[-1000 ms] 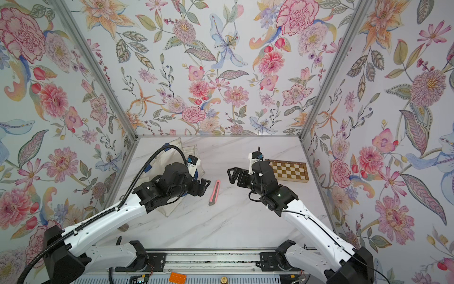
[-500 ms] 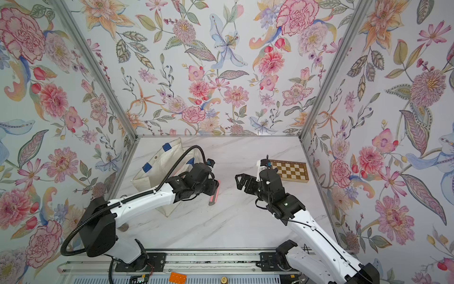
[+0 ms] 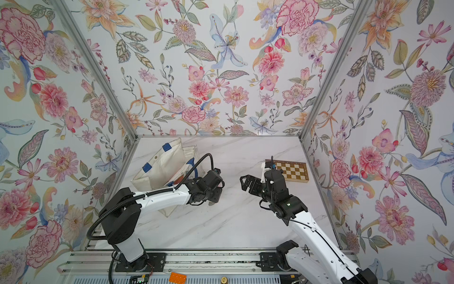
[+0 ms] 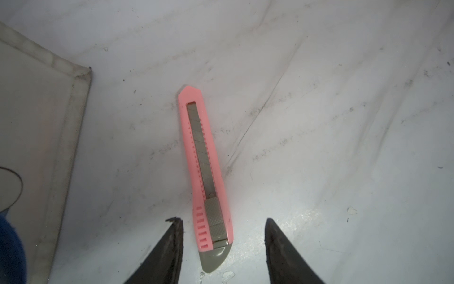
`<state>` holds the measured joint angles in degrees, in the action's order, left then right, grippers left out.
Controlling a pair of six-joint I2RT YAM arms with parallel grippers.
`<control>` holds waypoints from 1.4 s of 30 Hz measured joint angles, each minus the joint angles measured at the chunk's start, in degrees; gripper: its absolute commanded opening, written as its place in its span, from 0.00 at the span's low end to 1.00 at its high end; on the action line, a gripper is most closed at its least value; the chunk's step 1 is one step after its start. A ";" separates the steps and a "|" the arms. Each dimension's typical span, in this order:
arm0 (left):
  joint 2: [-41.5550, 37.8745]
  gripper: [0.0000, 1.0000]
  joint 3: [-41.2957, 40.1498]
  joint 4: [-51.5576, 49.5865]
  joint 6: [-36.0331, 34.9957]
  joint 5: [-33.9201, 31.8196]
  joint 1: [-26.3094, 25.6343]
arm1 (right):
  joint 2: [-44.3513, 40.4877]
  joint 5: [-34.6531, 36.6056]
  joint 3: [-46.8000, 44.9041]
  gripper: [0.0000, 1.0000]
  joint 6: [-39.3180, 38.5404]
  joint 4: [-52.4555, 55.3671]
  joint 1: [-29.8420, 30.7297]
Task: Place the art knife into the pouch
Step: Pick up the utility knife at the center of the board.
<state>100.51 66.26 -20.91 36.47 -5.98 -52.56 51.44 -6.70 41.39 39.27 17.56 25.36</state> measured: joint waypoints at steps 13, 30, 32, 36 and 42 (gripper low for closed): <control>5.97 0.50 1.46 -4.61 1.97 -6.19 -2.60 | 1.14 -3.02 -0.63 0.99 -0.02 0.70 -2.05; 6.91 0.44 1.49 -5.05 2.58 -8.00 -4.37 | 1.77 -4.50 -0.63 0.99 0.02 0.70 -2.75; 7.30 0.44 1.49 -5.11 2.60 -8.00 -4.48 | 1.84 -4.68 -0.63 0.99 0.02 0.70 -2.91; 7.91 0.43 1.49 -5.25 2.62 -8.00 -4.48 | 1.84 -4.76 -0.63 0.99 0.02 0.70 -3.02; 8.17 0.39 1.53 -5.51 3.04 -8.02 -4.48 | 1.84 -4.92 -0.63 0.99 0.02 0.70 -3.58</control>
<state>108.68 67.79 -26.41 39.51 -14.00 -57.04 53.28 -11.62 40.75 39.29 18.26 21.78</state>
